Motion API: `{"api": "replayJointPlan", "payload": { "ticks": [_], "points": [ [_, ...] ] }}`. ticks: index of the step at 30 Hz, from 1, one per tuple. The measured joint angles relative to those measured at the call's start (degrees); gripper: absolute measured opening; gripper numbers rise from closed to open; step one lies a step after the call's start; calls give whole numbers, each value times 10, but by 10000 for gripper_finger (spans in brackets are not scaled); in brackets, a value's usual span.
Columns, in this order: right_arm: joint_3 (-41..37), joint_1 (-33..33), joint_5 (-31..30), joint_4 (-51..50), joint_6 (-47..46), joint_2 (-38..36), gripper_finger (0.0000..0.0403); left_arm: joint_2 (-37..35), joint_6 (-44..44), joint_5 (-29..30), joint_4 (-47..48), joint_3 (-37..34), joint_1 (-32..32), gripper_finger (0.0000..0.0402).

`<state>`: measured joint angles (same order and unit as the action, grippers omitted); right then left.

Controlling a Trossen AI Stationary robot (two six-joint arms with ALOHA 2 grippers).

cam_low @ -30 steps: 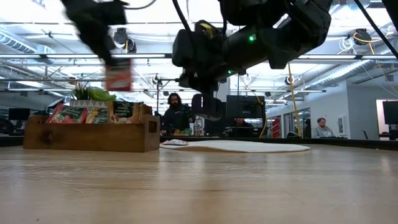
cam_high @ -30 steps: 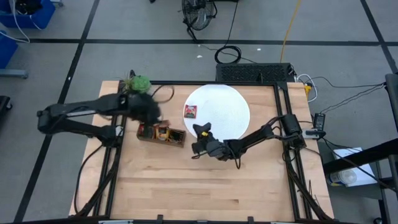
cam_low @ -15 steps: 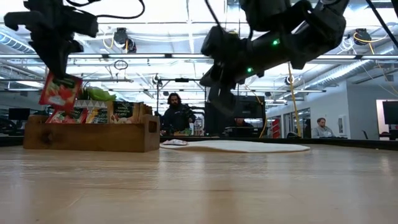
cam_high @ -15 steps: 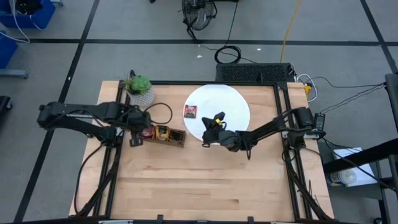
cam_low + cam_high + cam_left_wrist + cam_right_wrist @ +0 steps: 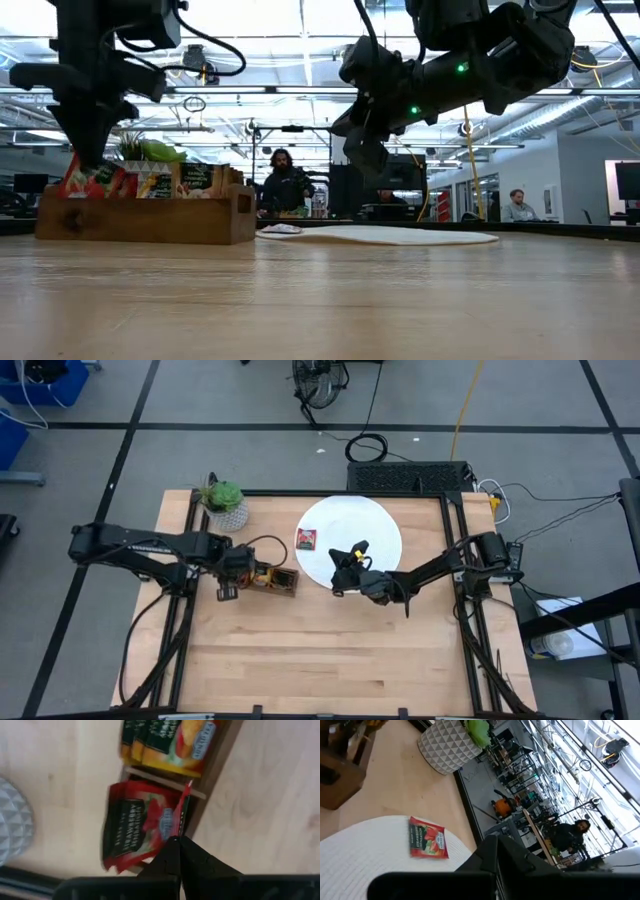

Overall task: Pick & Place Tea
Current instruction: Put the red tea bag into the left section of the wooden organizer

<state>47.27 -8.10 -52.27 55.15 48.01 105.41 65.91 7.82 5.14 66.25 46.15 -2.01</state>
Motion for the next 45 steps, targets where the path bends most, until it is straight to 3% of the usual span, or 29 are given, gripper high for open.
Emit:
{"api": "replayJointPlan", "payload": {
  "ticks": [8, 17, 31, 37, 39, 42, 45],
  "points": [
    [-1, -1, 0, -3, -24, 0, 1, 5, -12, 11, -43, -1, 0, 5],
    [-1, -6, 0, -6, -24, 0, 1, 5, 32, 77, -30, -1, -1, 11],
    [-1, -6, 0, -6, -24, 0, 1, 5, 42, 100, -26, 0, -1, 114],
    [-1, -6, 0, -6, -24, 0, 0, 5, 50, 119, 10, 41, -1, 161],
    [-1, -6, 0, -6, -24, 0, 0, 4, 73, 117, 11, 63, -1, 168],
    [-1, -6, 0, -6, -38, 0, 0, 4, 76, 62, 4, 74, 3, 161],
    [0, -6, 0, -10, -56, 0, 0, 27, 45, 14, 8, 49, 18, 112]
  ]
}}
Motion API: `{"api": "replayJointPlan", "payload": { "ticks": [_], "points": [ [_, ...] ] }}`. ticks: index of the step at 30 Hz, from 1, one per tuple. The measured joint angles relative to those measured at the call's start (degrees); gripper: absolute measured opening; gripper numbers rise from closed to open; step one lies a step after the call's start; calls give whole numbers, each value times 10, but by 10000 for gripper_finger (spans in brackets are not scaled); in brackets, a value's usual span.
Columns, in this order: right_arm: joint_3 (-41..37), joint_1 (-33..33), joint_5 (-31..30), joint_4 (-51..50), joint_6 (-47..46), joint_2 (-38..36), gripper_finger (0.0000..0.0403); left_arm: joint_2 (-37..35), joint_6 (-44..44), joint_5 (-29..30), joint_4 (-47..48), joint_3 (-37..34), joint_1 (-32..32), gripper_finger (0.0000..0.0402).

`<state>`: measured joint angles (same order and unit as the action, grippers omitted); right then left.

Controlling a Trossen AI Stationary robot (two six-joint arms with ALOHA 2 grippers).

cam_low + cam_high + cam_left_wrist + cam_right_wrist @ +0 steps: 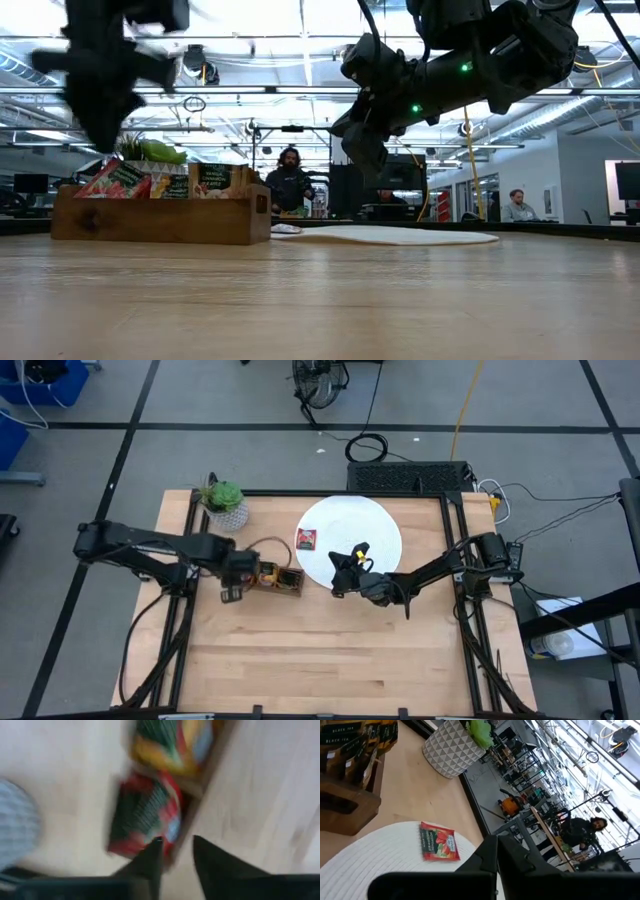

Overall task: Pick & Place Tea
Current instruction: Put the red tea bag into the left section of the wooden organizer

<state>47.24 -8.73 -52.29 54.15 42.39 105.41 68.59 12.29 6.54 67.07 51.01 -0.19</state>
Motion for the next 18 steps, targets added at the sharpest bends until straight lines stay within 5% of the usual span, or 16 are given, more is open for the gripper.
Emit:
{"api": "replayJointPlan", "payload": {
  "ticks": [4, 18],
  "points": [
    [0, 0, 0, -9, -11, 0, 0, 53, 15, 1, 1, -34, 2, 16],
    [0, 0, 1, -9, -12, 0, 0, 154, 14, 16, -54, -41, -2, 8]
  ]
}}
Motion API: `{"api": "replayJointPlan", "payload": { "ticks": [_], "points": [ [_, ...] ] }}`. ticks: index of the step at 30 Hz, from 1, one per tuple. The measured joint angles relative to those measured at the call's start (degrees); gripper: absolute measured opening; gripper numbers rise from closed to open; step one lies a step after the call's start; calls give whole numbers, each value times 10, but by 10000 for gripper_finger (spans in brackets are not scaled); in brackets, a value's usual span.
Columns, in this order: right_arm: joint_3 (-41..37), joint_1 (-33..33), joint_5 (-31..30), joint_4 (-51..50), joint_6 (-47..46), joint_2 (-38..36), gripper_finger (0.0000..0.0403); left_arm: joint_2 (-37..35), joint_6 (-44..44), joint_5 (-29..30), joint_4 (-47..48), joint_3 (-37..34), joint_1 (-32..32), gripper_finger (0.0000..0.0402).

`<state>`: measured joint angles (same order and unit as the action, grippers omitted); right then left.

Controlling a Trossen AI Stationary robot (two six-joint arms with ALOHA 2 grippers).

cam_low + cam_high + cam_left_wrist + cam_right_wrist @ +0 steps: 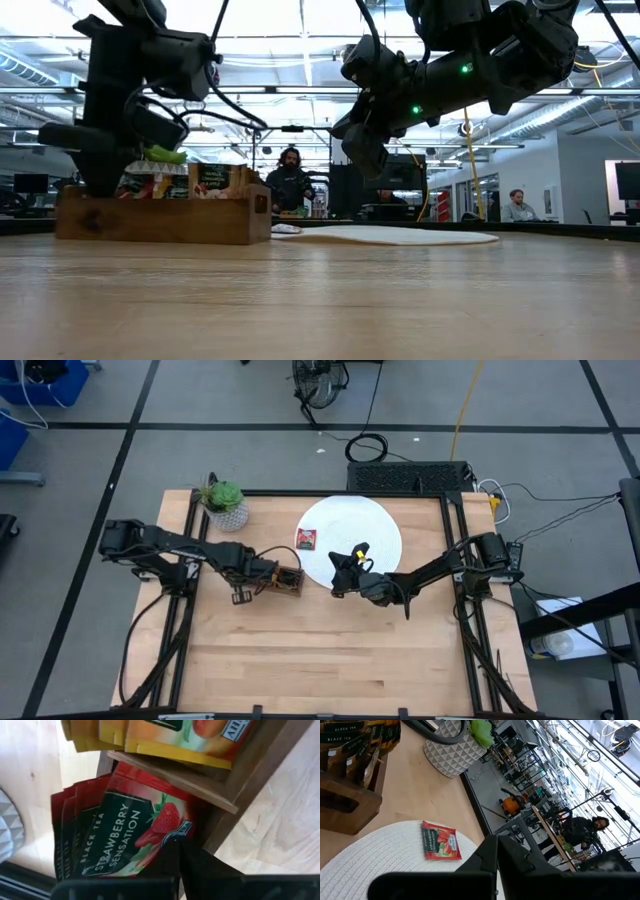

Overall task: Pick & Place Tea
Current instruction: Put the red tea bag into the left section of the wooden organizer

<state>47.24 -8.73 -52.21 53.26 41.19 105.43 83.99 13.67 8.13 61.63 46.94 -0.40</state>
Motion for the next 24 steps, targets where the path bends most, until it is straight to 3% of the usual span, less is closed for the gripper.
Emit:
{"api": "replayJointPlan", "payload": {
  "ticks": [4, 12, 18, 24],
  "points": [
    [0, 0, 0, 0, 0, 0, 0, 3, 27, -13, 0, 0, 0, 5],
    [0, 2, 16, 0, -16, 0, 0, -2, 50, -34, 60, 33, 0, 43],
    [2, 72, 204, -41, -183, 0, 11, -32, 25, -10, 16, 75, 7, 53],
    [3, 124, 311, -100, -281, 0, 56, -80, -59, 46, -90, 77, 11, 44]
  ]
}}
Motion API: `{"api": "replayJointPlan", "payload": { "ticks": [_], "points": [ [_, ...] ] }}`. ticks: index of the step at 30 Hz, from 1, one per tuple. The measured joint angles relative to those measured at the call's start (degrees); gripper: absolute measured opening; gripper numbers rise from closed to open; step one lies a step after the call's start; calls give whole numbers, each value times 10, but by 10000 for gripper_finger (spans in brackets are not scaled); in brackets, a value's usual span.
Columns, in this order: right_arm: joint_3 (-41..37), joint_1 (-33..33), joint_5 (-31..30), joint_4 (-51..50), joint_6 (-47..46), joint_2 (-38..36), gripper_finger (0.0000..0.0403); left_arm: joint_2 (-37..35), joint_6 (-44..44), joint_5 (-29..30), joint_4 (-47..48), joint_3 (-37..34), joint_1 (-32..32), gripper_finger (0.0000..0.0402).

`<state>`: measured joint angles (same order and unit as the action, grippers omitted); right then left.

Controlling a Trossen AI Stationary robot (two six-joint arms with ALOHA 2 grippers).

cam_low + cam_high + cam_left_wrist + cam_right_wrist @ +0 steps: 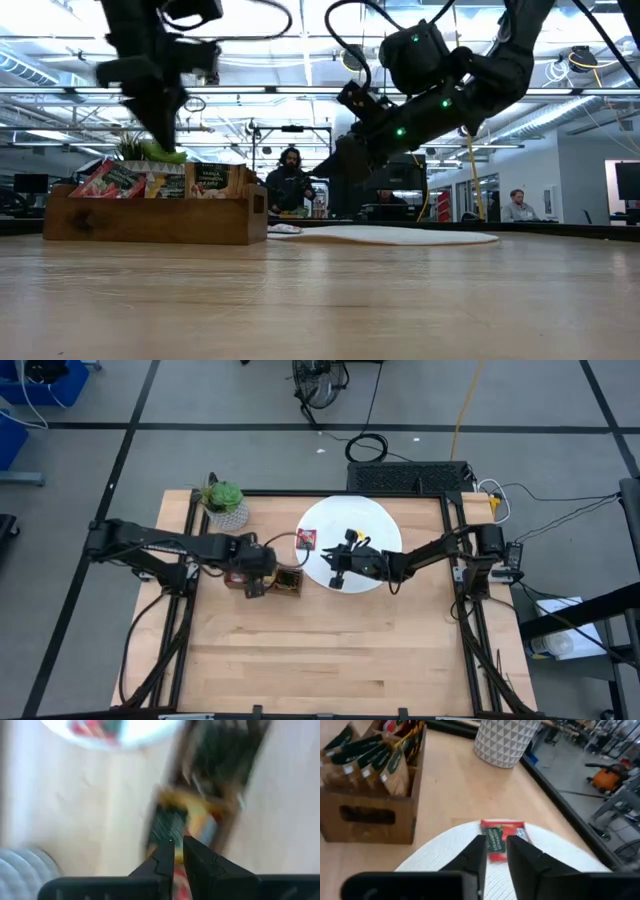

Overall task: Pick & Place Tea
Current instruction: Put the red tea bag into the left section of the wooden organizer

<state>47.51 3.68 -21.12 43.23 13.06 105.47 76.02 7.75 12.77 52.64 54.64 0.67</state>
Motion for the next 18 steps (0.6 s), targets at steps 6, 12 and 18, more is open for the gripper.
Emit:
{"api": "replayJointPlan", "payload": {
  "ticks": [6, 12, 18],
  "points": [
    [0, -4, 2, 15, 22, 0, 108, 19, -109, 36, -140, 30, -100, 62],
    [0, -22, -6, -5, 37, 0, 140, 157, -185, -78, -151, 132, -223, 124],
    [-4, -46, -76, -23, 62, -13, 145, 336, -265, -126, -123, 247, -269, 184]
  ]
}}
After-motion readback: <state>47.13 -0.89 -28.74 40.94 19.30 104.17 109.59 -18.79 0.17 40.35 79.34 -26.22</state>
